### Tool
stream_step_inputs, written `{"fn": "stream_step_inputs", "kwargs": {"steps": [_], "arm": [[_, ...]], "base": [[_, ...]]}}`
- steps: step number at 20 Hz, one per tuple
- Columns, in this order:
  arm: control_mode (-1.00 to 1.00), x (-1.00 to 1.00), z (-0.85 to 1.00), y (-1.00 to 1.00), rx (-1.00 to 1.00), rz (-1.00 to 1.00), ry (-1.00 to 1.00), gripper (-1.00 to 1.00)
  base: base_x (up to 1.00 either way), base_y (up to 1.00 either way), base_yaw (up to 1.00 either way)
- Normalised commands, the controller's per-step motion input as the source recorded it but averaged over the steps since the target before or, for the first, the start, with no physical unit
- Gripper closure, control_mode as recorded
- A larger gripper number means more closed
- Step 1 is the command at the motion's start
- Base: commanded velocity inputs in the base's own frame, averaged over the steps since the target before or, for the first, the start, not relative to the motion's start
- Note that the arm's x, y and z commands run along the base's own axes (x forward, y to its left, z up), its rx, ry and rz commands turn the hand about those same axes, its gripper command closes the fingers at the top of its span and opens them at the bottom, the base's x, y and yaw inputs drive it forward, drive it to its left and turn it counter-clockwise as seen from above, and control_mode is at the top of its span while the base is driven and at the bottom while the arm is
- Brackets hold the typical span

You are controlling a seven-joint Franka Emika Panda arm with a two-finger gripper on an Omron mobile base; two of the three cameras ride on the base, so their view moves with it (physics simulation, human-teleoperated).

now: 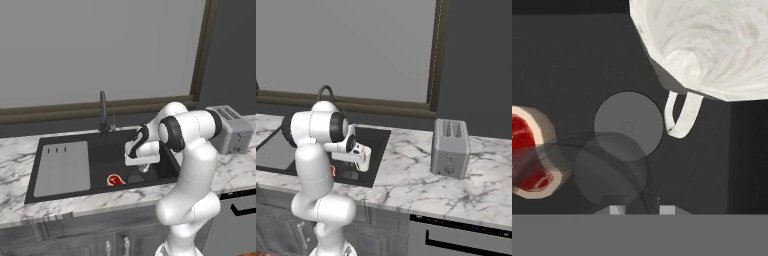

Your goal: Pick the jug and jar and place them in the sink. Then turn on the water.

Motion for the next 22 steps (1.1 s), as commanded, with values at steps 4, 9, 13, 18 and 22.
{"fn": "stream_step_inputs", "kwargs": {"steps": [4, 9, 13, 18, 22], "arm": [[-1.0, 0.0, -0.21, 0.0, 0.0, 0.0, 0.0, 1.0], [-1.0, 0.0, -0.19, 0.0, 0.0, 0.0, 0.0, 1.0], [-1.0, 0.0, -0.11, 0.0, 0.0, 0.0, 0.0, 1.0], [-1.0, 0.0, 0.0, 0.0, 0.0, 0.0, 0.0, 1.0], [-1.0, 0.0, 0.0, 0.0, 0.0, 0.0, 0.0, 1.0]], "base": [[0.0, 0.0, 0.0], [0.0, 0.0, 0.0], [0.0, 0.0, 0.0], [0.0, 0.0, 0.0], [0.0, 0.0, 0.0]]}}
